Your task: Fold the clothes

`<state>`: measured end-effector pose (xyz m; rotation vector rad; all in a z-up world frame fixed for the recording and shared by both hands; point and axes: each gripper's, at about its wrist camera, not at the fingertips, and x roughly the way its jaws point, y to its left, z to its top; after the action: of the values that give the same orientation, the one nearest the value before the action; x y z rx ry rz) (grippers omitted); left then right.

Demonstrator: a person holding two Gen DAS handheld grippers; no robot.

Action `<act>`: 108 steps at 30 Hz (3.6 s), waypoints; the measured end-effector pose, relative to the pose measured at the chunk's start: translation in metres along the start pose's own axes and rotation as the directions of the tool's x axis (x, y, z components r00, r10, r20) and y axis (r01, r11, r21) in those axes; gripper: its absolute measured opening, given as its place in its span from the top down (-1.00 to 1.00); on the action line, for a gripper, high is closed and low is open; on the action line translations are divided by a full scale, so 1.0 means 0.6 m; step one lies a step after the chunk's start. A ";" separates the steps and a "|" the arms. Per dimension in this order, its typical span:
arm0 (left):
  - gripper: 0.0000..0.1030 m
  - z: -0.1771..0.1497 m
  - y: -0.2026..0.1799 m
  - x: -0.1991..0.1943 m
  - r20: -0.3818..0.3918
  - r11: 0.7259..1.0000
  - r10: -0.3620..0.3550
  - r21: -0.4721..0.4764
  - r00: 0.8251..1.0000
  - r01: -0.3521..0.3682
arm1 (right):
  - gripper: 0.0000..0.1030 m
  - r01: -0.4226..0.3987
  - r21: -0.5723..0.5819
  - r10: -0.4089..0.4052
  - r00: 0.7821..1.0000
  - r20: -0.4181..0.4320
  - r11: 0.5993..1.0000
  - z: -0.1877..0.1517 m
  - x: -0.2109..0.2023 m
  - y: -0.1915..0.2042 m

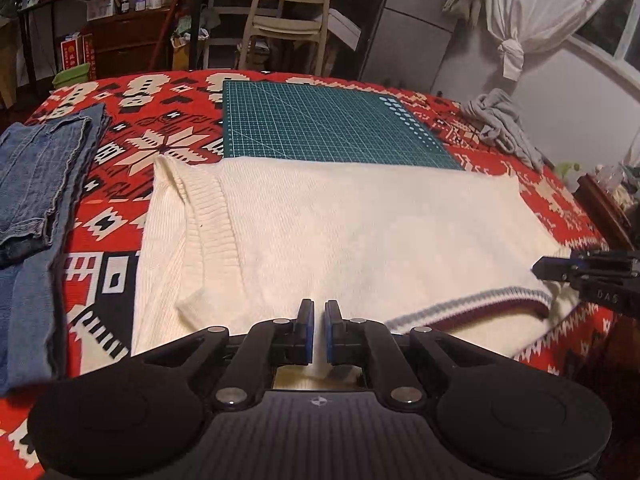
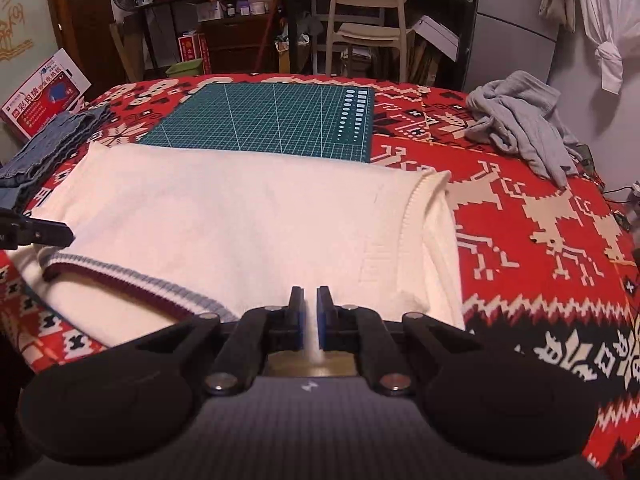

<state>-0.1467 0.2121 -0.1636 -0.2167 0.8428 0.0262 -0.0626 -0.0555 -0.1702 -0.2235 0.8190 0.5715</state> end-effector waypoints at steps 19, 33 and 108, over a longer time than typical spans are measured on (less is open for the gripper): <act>0.86 -0.010 -0.015 -0.005 0.000 1.000 -0.008 0.028 1.000 0.008 | 0.85 -0.026 -0.044 0.026 1.000 -0.006 0.999 -0.001 -0.002 0.038; 0.87 -0.007 -0.030 -0.026 0.051 1.000 -0.005 0.013 0.999 0.004 | 0.83 -0.056 -0.045 0.056 0.998 0.001 0.997 -0.013 -0.038 0.043; 0.44 -0.031 0.107 -0.100 -0.024 0.949 0.135 -0.283 0.991 -0.136 | 0.46 0.062 0.213 -0.058 0.998 -0.028 0.975 -0.048 -0.081 -0.092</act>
<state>-0.2076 0.2749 -0.1428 -0.4294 0.8555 0.2778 -0.0764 -0.1317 -0.1552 -0.0569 0.8850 0.4210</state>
